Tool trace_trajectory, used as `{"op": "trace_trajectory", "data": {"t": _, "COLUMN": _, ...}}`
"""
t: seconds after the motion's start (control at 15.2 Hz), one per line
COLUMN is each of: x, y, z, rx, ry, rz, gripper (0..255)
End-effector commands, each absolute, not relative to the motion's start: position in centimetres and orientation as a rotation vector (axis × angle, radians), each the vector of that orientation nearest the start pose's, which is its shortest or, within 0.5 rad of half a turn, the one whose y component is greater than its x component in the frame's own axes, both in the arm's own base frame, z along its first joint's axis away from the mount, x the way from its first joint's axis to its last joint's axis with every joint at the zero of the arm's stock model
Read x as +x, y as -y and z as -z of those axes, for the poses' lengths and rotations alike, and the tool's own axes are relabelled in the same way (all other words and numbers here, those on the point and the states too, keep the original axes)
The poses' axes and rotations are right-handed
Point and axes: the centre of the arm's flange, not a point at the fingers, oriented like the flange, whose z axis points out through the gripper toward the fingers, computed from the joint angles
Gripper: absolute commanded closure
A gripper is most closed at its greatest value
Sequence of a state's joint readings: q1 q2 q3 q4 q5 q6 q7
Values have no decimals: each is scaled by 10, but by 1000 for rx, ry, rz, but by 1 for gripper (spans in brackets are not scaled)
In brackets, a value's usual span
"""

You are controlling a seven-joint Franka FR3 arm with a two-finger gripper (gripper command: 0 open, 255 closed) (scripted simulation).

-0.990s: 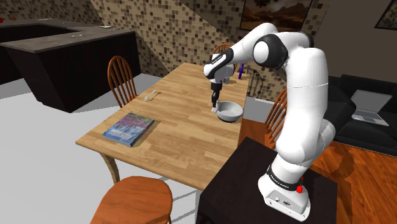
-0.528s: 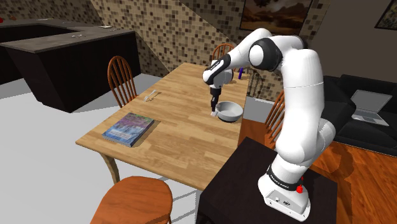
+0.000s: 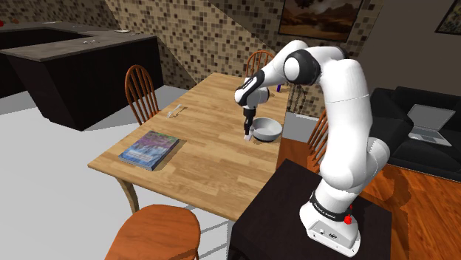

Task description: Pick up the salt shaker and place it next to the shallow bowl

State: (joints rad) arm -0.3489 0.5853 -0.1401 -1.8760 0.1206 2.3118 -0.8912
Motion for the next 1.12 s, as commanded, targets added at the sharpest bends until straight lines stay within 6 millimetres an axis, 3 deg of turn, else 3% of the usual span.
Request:
{"op": "trace_trajectory", "data": {"t": 0.0, "x": 550, "y": 287, "z": -178, "rx": -3003, "ry": 503, "rz": -161, "gripper": 255}}
{"op": "trace_trajectory", "data": {"t": 0.33, "x": 550, "y": 287, "z": -155, "rx": -3003, "ry": 503, "rz": -161, "gripper": 255}}
{"op": "trace_trajectory", "data": {"t": 0.79, "x": 550, "y": 287, "z": -155, "rx": -3003, "ry": 503, "rz": -161, "gripper": 255}}
{"op": "trace_trajectory", "data": {"t": 0.86, "x": 550, "y": 287, "z": -155, "rx": -3003, "ry": 503, "rz": -161, "gripper": 0}}
{"op": "trace_trajectory", "data": {"t": 1.06, "x": 550, "y": 287, "z": -155, "rx": -3003, "ry": 503, "rz": -161, "gripper": 0}}
